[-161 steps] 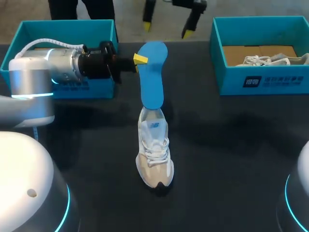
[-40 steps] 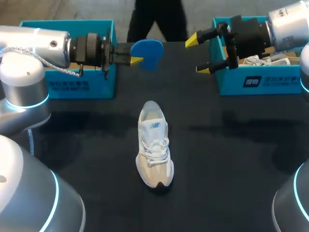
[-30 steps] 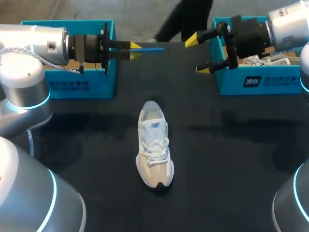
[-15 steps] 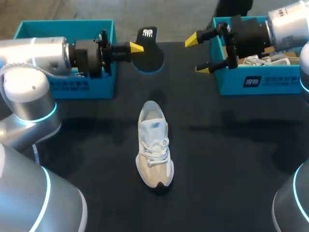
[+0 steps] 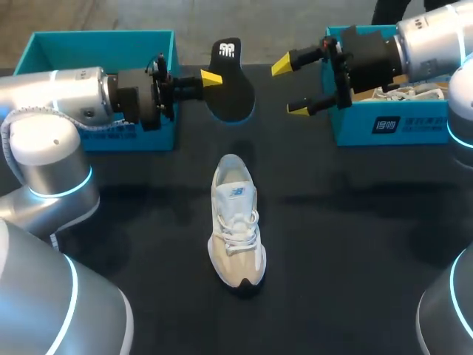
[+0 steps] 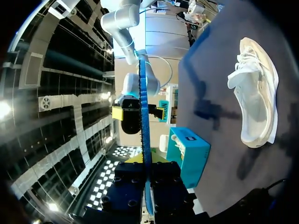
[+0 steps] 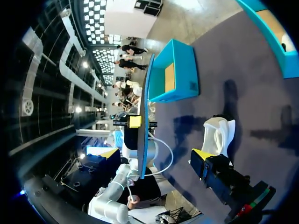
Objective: Take the shoe out of the shoebox, open the shoe tongue, remove and reinsert the insole, then place the shoe into the shoebox
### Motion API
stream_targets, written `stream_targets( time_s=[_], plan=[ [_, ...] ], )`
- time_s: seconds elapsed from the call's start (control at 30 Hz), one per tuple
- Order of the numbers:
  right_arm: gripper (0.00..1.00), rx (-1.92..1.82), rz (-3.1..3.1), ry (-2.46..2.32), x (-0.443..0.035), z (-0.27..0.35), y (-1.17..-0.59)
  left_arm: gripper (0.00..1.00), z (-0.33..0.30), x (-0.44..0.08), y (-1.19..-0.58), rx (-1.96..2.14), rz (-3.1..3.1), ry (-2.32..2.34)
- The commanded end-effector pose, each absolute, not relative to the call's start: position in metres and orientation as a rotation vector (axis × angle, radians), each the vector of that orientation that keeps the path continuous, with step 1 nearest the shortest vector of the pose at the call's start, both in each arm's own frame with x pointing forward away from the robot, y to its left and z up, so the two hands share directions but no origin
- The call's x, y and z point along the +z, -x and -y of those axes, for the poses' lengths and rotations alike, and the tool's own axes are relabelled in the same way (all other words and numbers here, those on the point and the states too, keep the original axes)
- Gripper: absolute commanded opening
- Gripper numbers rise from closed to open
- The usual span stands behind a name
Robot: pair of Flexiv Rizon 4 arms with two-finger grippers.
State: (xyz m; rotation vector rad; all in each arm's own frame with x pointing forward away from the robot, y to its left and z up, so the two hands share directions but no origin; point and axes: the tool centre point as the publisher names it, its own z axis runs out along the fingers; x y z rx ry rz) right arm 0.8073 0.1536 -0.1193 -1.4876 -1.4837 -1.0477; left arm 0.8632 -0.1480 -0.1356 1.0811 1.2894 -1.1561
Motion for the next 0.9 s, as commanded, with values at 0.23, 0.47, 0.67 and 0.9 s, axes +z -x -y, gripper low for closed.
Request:
stream_targets(
  time_s=[0.23,0.47,0.67,0.9],
  plan=[
    [1.00,-1.048,1.478,1.423,-0.122,-0.188,-0.811,0.00,0.159,-0.134,-0.864,-1.133,-1.271,-1.119],
    [1.00,-1.047,1.468,1.389,-0.125,-0.200,-0.813,0.00,0.172,-0.132,-0.864,-1.144,-1.247,-1.135],
    [0.74,-1.048,1.467,1.370,-0.125,-0.206,-0.814,0.00,0.177,-0.132,-0.862,-1.155,-1.230,-1.143],
    [0.47,-1.070,1.439,1.351,-0.127,-0.208,-0.817,0.00,0.177,-0.129,-0.859,-1.165,-1.218,-1.136]
  ],
)
